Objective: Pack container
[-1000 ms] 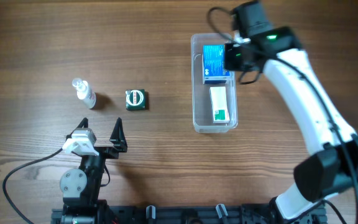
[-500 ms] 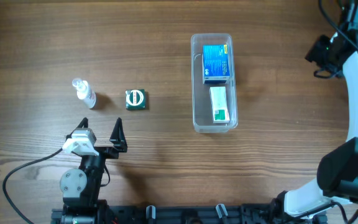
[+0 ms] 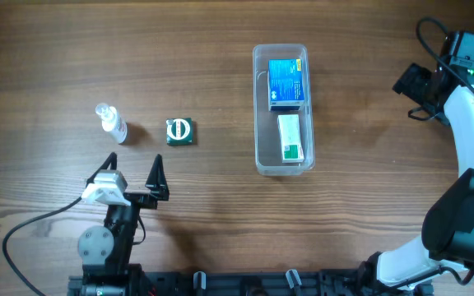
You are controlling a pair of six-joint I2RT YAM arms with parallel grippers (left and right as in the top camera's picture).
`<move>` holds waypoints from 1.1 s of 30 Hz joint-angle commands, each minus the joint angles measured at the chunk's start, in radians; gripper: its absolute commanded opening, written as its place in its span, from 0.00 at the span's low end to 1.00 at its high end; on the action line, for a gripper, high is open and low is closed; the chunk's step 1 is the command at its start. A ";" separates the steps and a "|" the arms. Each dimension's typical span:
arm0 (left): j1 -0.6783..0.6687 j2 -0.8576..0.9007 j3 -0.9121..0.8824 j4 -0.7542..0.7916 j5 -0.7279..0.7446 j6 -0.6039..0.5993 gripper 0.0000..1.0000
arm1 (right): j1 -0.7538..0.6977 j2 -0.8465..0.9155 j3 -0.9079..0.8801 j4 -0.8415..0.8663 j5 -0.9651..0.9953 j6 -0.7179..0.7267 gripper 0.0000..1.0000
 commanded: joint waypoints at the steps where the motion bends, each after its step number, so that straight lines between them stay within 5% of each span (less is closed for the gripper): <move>1: 0.007 -0.006 -0.002 0.161 0.193 0.008 1.00 | 0.000 -0.001 -0.006 0.043 0.010 -0.006 0.99; 8: 0.007 0.089 0.192 0.101 0.257 -0.006 1.00 | 0.000 -0.001 -0.006 0.042 0.010 -0.006 1.00; 10: 0.007 0.223 0.351 0.002 0.276 0.044 1.00 | 0.000 -0.001 -0.006 0.042 0.010 -0.007 1.00; 14: 0.007 0.674 0.842 -0.447 0.441 0.182 1.00 | 0.000 -0.001 -0.006 0.042 0.010 -0.007 1.00; 19: 0.002 0.984 1.111 -0.538 0.612 0.146 1.00 | 0.000 -0.001 -0.006 0.042 0.010 -0.006 1.00; 27: -0.212 1.427 1.524 -0.956 -0.096 -0.060 1.00 | 0.000 -0.001 -0.006 0.042 0.010 -0.006 1.00; 33: -0.213 1.650 1.554 -0.976 -0.111 -0.071 1.00 | 0.000 -0.001 -0.006 0.042 0.010 -0.007 1.00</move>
